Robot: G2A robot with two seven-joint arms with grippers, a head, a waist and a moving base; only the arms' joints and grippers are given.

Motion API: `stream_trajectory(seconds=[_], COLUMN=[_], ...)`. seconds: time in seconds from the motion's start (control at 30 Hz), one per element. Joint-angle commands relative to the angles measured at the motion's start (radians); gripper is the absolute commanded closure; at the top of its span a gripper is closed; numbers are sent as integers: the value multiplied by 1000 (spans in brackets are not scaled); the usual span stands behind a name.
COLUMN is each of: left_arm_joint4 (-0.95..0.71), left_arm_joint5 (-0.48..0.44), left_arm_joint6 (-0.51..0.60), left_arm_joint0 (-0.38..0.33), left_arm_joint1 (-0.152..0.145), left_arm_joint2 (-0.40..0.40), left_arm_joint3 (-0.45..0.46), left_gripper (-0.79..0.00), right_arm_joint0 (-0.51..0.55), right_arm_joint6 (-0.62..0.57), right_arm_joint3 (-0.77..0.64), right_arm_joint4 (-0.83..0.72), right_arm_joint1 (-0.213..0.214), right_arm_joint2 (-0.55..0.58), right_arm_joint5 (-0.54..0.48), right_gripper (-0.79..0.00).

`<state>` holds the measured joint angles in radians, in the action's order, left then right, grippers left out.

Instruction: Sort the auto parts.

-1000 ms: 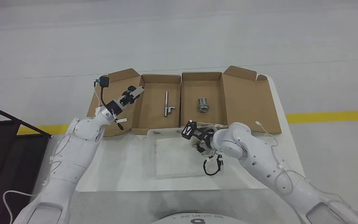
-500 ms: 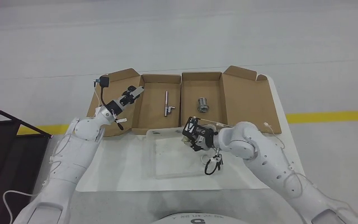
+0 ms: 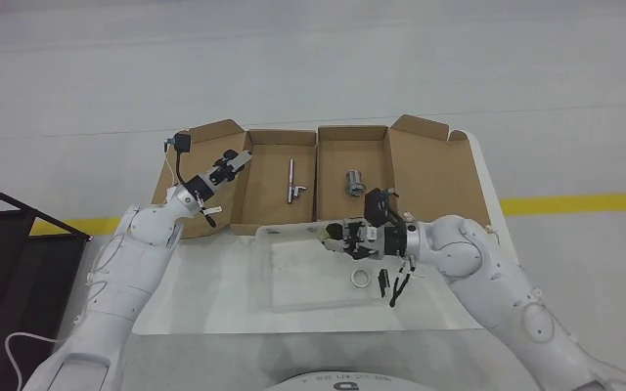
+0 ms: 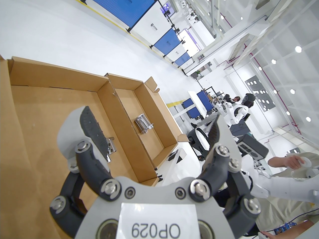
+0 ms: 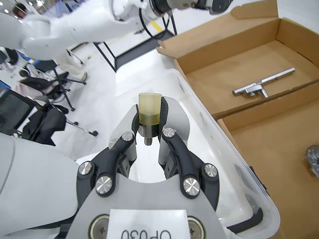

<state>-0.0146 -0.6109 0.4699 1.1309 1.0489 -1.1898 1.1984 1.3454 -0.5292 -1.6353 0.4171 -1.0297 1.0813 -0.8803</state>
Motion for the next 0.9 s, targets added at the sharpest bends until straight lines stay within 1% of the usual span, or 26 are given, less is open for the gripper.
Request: stream_trajectory(seconds=[0.0, 0.1, 0.17, 0.23, 0.3, 0.57, 0.63, 0.73, 0.87], left_arm_joint4=[0, 0, 0, 0, 0, 0, 0, 0, 0], left_arm_joint5=[0, 0, 0, 0, 0, 0, 0, 0, 0], left_arm_joint6=[0, 0, 0, 0, 0, 0, 0, 0, 0], left_arm_joint0=[0, 0, 0, 0, 0, 0, 0, 0, 0], left_arm_joint1=[0, 0, 0, 0, 0, 0, 0, 0, 0], left_arm_joint2=[0, 0, 0, 0, 0, 0, 0, 0, 0], left_arm_joint3=[0, 0, 0, 0, 0, 0, 0, 0, 0], left_gripper=[-785, -785, -785, -785, -785, -785, -785, -785, -785], right_arm_joint0=[-5, -13, -21, -30, -42, -42, -32, -38, -63], right_arm_joint6=[12, 18, 9, -16, -59, -59, -49, -83, -200], right_arm_joint3=[28, 60, 59, 60, 65, 65, 49, 14, -58], right_arm_joint4=[-85, -180, -244, -342, -427, -427, -460, -578, -795], right_arm_joint1=[3, 6, 9, 13, 19, 19, 17, 16, 20], right_arm_joint2=[4, 2, -11, -30, -41, -41, -60, -103, -160], right_arm_joint5=[-68, -132, -132, -132, -132, -132, -132, -132, -132], right_gripper=[0, 0, 0, 0, 0, 0, 0, 0, 0])
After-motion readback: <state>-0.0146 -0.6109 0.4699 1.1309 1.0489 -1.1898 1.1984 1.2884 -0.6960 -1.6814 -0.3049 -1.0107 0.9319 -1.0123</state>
